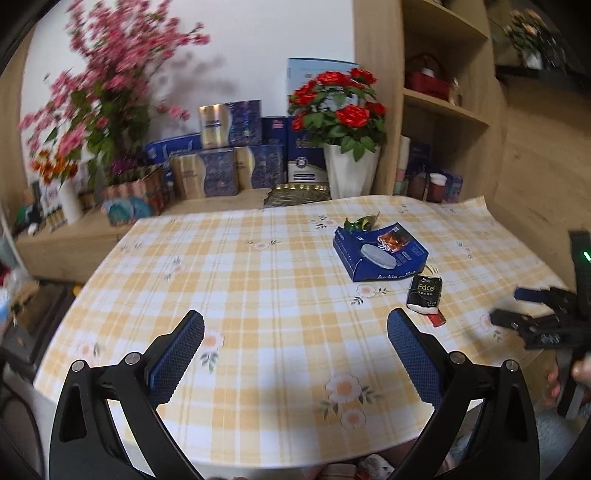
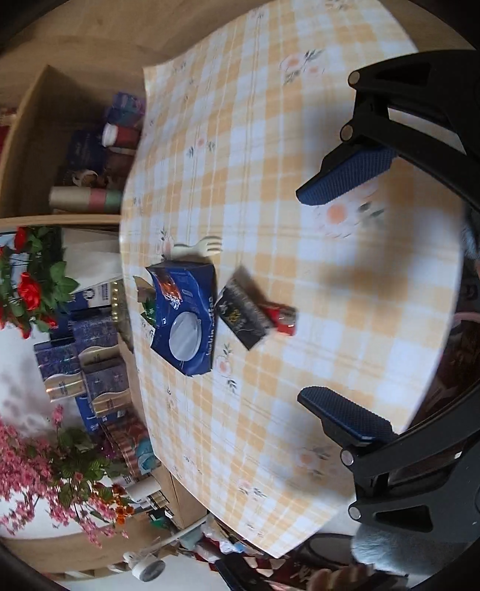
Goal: Collect trash
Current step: 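Move the right tool to the black snack packet and grasp it, then grasp the blue luckin coffee bag with the left tool while right tool lifts the packet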
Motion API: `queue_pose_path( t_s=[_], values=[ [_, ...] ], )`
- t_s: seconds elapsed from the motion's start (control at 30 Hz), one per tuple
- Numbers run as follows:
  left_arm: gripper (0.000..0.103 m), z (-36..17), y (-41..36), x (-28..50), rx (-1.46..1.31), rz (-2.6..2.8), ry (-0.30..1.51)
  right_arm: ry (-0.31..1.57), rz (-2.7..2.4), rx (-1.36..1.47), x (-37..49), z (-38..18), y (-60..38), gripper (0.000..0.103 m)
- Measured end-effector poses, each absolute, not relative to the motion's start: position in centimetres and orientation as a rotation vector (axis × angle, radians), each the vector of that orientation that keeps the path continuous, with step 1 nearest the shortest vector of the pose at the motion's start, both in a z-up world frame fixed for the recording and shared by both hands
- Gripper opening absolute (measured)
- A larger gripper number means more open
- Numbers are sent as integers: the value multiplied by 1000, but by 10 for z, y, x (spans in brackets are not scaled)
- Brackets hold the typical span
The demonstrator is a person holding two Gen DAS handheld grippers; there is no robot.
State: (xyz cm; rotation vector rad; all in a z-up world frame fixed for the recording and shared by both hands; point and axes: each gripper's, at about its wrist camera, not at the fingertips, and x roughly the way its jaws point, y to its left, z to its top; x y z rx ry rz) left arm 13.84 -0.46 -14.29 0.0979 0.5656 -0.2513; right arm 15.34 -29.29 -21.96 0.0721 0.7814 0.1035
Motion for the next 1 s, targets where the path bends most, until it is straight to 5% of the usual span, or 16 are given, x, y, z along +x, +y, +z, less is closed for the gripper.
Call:
queue_pose_path(
  t_s=[0.03, 0.1, 0.37, 0.6, 0.7, 1.0],
  values=[
    [97, -143, -9, 144, 110, -273, 578, 793, 117, 95, 162, -222, -293, 96],
    [97, -144, -15, 157, 107, -333, 610, 825, 141, 156, 183, -227, -294, 77],
    [97, -156, -26, 200, 34, -370, 720, 939, 131, 318, 249, -258, -301, 63],
    [96, -166, -50, 217, 116, -375, 723, 941, 205, 326, 260, -259, -301, 19],
    [87, -168, -59, 227, 105, -427, 745, 834, 235, 340, 247, -239, -310, 15],
    [87, -174, -129, 287, 230, -571, 764, 578, -62, 42, 219, -214, -335, 14]
  ],
)
